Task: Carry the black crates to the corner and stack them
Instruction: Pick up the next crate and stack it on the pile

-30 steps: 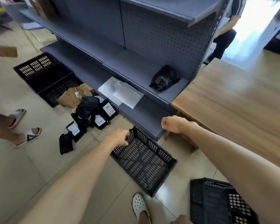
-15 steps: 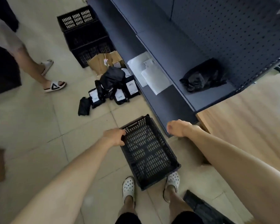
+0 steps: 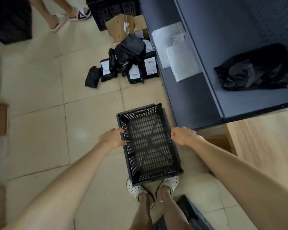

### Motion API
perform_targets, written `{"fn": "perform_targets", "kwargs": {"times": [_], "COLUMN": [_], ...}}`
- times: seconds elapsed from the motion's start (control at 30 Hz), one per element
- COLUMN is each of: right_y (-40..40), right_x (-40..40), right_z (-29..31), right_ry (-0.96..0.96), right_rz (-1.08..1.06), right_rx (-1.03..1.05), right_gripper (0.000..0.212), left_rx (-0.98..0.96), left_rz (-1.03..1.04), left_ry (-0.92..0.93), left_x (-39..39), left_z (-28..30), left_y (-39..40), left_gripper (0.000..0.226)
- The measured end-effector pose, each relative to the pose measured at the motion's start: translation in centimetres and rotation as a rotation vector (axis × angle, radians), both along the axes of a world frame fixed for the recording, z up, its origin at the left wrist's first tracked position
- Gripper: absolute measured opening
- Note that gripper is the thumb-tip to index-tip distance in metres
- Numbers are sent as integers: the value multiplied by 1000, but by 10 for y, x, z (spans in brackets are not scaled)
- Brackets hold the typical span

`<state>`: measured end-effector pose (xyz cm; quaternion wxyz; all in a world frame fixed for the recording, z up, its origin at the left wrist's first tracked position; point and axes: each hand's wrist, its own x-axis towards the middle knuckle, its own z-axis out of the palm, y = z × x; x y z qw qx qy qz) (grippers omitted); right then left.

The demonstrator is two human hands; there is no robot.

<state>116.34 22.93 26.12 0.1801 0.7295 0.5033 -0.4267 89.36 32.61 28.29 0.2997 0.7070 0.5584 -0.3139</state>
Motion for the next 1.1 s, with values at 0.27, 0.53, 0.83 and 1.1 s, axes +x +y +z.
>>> {"fn": "perform_targets", "kwargs": {"times": [0.27, 0.53, 0.83, 1.1], "right_y": [4, -4, -10, -13], "right_x": [16, 19, 4, 12], "right_z": [-129, -247, -329, -321], "right_ry": [-2, 1, 101, 84], "right_rz": [-212, -427, -637, -588], "right_rx": [-59, -160, -152, -128], "right_gripper": [35, 66, 63, 28], "left_rx": [-96, -135, -162, -92], "left_rz": [106, 306, 714, 739], "left_ry": [37, -7, -206, -136], "left_x": [-33, -53, -50, -56], "left_z": [-131, -250, -339, -335], "left_y": [-12, -14, -30, -38], "left_gripper": [59, 88, 110, 70]}}
